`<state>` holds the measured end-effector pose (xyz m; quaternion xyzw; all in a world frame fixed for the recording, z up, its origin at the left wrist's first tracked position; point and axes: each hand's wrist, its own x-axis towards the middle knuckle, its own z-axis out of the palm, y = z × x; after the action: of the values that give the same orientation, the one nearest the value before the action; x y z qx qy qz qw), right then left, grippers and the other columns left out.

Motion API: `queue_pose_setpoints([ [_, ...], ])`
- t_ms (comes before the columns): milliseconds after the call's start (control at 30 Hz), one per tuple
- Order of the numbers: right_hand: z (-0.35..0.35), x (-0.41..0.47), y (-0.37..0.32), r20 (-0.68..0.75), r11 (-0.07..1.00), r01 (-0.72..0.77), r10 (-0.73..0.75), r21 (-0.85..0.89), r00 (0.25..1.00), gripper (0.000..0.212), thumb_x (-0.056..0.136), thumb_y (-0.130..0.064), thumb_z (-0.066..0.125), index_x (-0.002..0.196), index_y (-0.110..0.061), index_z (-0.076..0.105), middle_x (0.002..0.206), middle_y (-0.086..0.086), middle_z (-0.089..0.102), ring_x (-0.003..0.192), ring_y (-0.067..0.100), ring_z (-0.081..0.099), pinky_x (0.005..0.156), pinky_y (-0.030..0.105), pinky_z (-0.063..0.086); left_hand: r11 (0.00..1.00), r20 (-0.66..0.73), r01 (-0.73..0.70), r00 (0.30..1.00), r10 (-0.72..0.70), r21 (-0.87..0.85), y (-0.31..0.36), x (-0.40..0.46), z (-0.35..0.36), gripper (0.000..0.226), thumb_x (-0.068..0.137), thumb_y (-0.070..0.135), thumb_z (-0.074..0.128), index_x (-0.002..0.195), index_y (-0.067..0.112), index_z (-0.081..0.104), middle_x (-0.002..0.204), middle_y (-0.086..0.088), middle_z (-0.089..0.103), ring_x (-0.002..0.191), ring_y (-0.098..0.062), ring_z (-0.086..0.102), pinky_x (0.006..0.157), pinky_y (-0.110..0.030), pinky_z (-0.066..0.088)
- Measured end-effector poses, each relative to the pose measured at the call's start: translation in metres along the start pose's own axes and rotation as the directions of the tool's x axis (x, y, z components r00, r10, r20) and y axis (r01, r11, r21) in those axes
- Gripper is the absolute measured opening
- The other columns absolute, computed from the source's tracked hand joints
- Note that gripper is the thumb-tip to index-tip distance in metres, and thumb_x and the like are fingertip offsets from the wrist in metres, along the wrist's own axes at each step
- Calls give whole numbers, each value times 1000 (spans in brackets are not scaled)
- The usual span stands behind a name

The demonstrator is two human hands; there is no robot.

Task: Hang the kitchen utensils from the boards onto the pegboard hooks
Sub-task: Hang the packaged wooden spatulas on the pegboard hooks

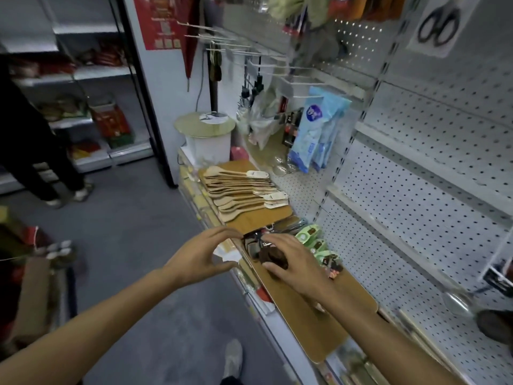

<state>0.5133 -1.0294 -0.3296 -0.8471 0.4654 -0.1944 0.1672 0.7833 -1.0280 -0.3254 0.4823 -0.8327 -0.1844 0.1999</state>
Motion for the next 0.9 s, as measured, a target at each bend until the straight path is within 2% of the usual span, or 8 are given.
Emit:
queue_pose_setpoints([
  [100, 15, 49, 23, -5, 999, -13, 13, 45, 1000, 54, 92, -50, 58, 141, -31, 45, 141, -16, 46, 128, -6, 32, 109, 17, 27, 1000, 31, 14, 999, -14, -1, -41, 35, -6, 57, 87, 54, 66, 138, 44, 44, 143, 25, 43, 128, 10, 40, 101, -7, 32],
  [167, 25, 81, 37, 7, 998, -38, 38, 50, 999, 55, 92, -49, 58, 141, -30, 44, 139, -19, 44, 122, -13, 25, 103, 2, 16, 1000, 63, 23, 998, -24, 9, -68, 60, -12, 57, 86, 57, 65, 137, 45, 43, 143, 26, 43, 130, 7, 42, 104, -12, 36],
  [200, 29, 97, 43, 16, 997, -54, 53, 54, 998, 55, 92, -49, 58, 142, -29, 44, 140, -17, 44, 122, -13, 24, 100, 1, 13, 999, 75, 30, 997, -31, 13, -82, 73, -15, 57, 86, 58, 64, 138, 46, 43, 143, 26, 43, 131, 5, 42, 105, -16, 39],
  [300, 40, 139, 58, 38, 992, -96, 94, 85, 995, 53, 93, -47, 58, 141, -29, 44, 144, -10, 47, 126, -5, 32, 101, 14, 21, 998, 98, 56, 994, -57, 11, -116, 107, -24, 57, 86, 56, 65, 138, 45, 44, 144, 25, 44, 131, 3, 43, 107, -22, 42],
  [600, 99, 235, 109, 71, 941, -299, 291, 159, 954, 51, 94, -47, 57, 139, -26, 47, 143, -8, 48, 132, 7, 39, 104, 19, 27, 997, 248, 44, 968, -25, -69, -224, 199, 2, 47, 90, 42, 66, 134, 37, 51, 138, 19, 51, 126, 1, 47, 104, -18, 39],
  [700, 137, 270, 134, 73, 907, -391, 384, 159, 920, 49, 94, -44, 58, 138, -25, 48, 141, -8, 50, 130, 9, 42, 109, 29, 35, 998, 301, -16, 953, 31, -54, -275, 239, 28, 44, 93, 38, 65, 134, 29, 54, 137, 12, 54, 125, -5, 50, 100, -13, 36],
  [800, 175, 305, 160, 91, 845, -513, 505, 152, 858, 52, 93, -39, 61, 139, -21, 46, 139, -5, 52, 127, 12, 46, 106, 33, 40, 995, 342, -64, 936, 85, -70, -326, 277, 55, 39, 94, 33, 63, 132, 26, 55, 134, 7, 57, 123, -14, 54, 101, -29, 46],
  [900, 221, 345, 201, 101, 725, -658, 653, 203, 751, 52, 90, -36, 65, 136, -18, 48, 132, -2, 56, 119, 15, 54, 98, 32, 46, 984, 403, -157, 898, 179, -87, -384, 321, 91, 36, 94, 25, 60, 130, 25, 56, 132, 4, 58, 119, -20, 57, 95, -39, 52],
])
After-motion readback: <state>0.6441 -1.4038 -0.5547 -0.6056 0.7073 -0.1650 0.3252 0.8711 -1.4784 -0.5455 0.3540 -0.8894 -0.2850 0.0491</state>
